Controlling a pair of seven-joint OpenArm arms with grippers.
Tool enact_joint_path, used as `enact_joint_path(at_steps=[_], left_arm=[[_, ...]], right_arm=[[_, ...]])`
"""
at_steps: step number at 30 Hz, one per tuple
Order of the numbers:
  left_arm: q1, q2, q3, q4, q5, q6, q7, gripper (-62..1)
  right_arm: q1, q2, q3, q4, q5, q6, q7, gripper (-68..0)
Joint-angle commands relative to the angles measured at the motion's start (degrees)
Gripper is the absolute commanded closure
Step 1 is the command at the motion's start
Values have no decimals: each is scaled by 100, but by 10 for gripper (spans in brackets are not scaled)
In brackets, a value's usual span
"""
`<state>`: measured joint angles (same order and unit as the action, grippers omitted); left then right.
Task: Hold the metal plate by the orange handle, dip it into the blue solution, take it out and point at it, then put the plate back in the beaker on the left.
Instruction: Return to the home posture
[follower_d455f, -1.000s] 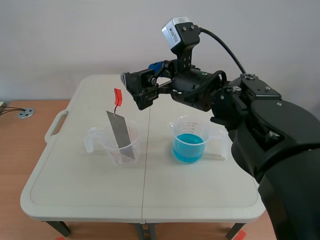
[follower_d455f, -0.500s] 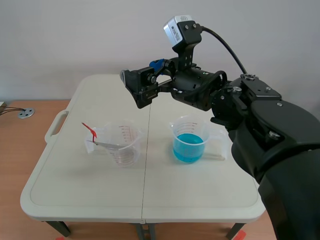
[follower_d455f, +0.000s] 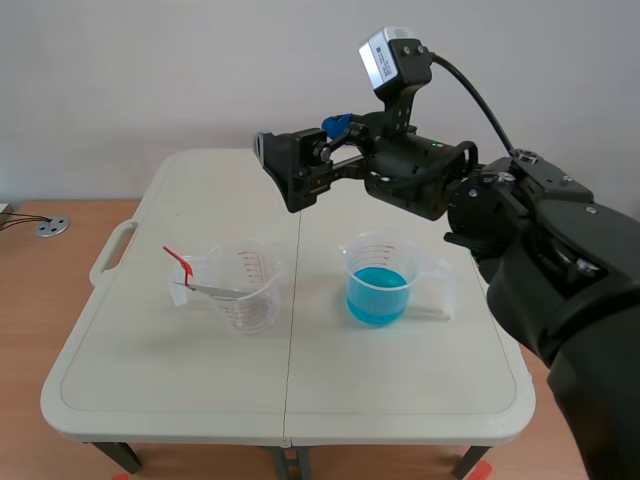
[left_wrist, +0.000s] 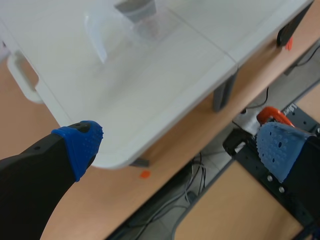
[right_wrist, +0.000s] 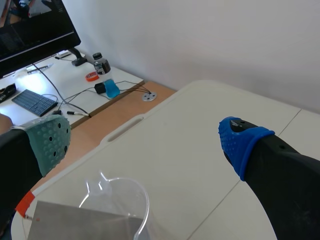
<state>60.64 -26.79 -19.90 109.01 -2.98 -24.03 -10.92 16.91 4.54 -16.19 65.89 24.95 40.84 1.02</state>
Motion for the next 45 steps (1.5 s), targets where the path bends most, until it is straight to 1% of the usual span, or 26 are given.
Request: enact_joint_path(at_steps=[1, 3, 6, 8, 11, 13, 19, 24, 27, 30, 36, 40, 45], left_arm=[[-372, 35, -4, 114, -92, 31, -264, -623], [-699, 37, -4, 179, -120, 31, -264, -623], [-1141, 37, -4, 212, -358, 31, -258, -623], [-1408, 37, 0, 212, -468, 35, -238, -623], [-1762, 37, 7, 210, -699, 35, -37, -623], [-1969, 37, 63, 210, -776, 37, 116, -623], [-2468, 37, 542, 205, -800, 35, 514, -623], [-2745, 37, 1060, 205, -798, 55, 614, -623], [-2835, 35, 1353, 205, -796, 76, 671, -623], [-2909, -9, 1626, 205, -796, 83, 713, -623], [-2938, -192, 2085, 205, -796, 186, 750, -623], [-2933, -221, 2214, 205, -796, 186, 820, -623], [-2935, -216, 2221, 205, -793, 186, 835, -623]], right_arm=[[85, 179, 17, 72, 175, 105, 42, -609], [83, 356, 17, 72, 291, 188, -4, -609], [39, 645, 17, 129, 439, 188, -122, -613], [-90, 841, 17, 271, 529, 188, -155, -663], [-374, 1123, 17, 597, 555, 188, -264, -665], [-610, 1303, 17, 848, 597, 188, -310, -665], [-1484, 1886, 101, 1818, 1029, 188, -382, -665], [-2310, 2293, 531, 2702, 1176, 188, -474, -663], [-2778, 2476, 841, 3056, 1178, 188, -474, -663], [-3198, 2579, 1167, 3303, 1235, 188, -472, -663], [-3810, 2577, 1753, 3611, 1305, 188, -472, -663], [-4009, 2577, 1884, 3742, 1305, 188, -472, -663], [-4076, 2575, 1882, 3768, 1305, 188, -472, -663]])
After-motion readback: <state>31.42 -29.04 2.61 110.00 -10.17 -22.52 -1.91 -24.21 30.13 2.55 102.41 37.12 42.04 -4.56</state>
